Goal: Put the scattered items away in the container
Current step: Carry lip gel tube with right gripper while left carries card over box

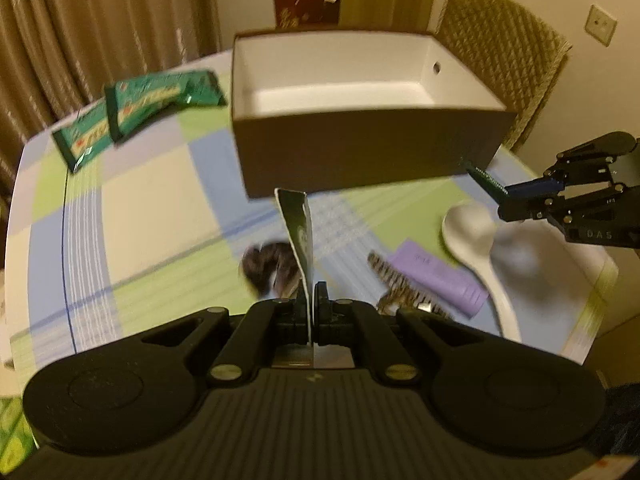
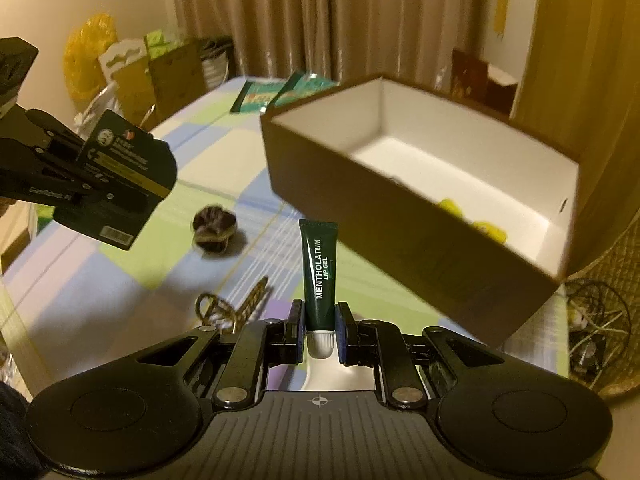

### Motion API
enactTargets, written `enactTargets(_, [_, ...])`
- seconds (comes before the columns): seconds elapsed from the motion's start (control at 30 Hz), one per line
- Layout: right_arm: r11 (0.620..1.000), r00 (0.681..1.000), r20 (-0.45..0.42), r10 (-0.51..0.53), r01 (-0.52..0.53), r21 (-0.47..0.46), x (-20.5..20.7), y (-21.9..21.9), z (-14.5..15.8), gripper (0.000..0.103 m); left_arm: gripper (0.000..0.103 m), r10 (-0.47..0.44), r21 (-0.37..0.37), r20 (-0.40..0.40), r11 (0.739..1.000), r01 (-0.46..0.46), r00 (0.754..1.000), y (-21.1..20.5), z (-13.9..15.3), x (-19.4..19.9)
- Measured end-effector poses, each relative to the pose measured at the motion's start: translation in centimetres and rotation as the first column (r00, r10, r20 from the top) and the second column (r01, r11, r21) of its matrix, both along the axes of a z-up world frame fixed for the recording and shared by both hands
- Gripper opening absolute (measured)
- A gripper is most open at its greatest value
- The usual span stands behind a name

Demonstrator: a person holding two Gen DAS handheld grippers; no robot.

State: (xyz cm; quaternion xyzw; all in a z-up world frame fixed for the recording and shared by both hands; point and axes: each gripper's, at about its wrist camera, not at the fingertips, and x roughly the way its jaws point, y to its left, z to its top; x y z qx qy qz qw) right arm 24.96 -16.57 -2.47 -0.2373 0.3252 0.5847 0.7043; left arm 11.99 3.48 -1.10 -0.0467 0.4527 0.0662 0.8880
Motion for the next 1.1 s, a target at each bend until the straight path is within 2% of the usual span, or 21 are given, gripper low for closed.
enactTargets(0.33, [0.996, 0.999, 0.032, -0.038, 0.035, 0.076, 2.8, 0.4, 3.4, 0.012, 0.000, -0.071, 0.020, 0.119, 0.997, 0.069, 0.990, -0.2, 4.5, 5.0])
enactTargets(0.67, [0.989, 0.994, 0.063, -0.091, 0.083, 0.118, 8.9, 2.7, 6.2, 0.012, 0.000, -0.097, 0.039, 0.202, 0.995, 0.091, 0.975, 0.7, 8.8, 11.9])
enactTargets(0.87, [0.995, 0.993, 0.073, -0.091, 0.087, 0.055, 12.6, 5.4, 5.4, 0.012, 0.000, -0.108, 0.020, 0.178, 0.994, 0.106, 0.978, 1.4, 8.5, 17.1])
enactTargets(1.1, [0.998, 0.994, 0.105, -0.043, 0.048, -0.048, 15.6, 9.1, 2.9, 0.012, 0.000, -0.110, 0.014, 0.081, 0.994, 0.109, 0.991, 2.5, 4.8, 23.2])
